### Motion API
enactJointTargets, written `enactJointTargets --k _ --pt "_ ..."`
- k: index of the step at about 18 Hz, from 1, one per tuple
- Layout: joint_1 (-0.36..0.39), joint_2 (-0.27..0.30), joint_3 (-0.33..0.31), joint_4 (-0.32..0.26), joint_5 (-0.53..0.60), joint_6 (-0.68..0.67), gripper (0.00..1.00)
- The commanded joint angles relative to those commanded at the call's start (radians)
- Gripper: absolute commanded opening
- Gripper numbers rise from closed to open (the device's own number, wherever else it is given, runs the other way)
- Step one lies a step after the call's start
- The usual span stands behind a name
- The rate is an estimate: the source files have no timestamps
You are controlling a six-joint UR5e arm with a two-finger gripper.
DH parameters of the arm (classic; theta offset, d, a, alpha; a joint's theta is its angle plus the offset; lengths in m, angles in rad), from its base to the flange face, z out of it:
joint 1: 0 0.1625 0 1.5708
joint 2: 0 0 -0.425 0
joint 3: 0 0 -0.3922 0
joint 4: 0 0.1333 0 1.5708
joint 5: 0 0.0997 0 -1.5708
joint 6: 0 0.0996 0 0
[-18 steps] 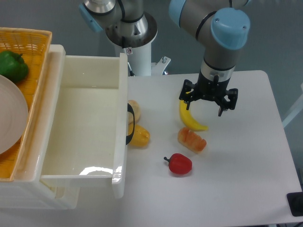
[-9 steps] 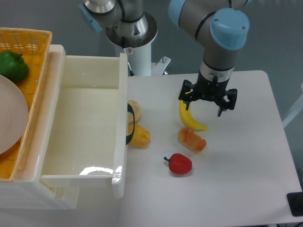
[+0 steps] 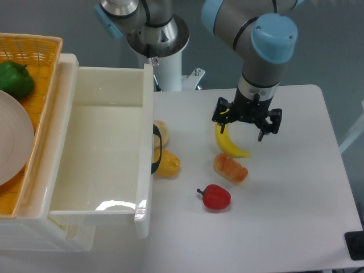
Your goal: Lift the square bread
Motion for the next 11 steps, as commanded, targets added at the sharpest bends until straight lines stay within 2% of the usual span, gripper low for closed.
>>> enactJointTargets --k 8,11 --pt "0.015 0.002 -0.049 0.000 0.000 -0.017 1.00" --pt "0.017 -0.021 -0.060 0.015 0.006 -0.052 1.00"
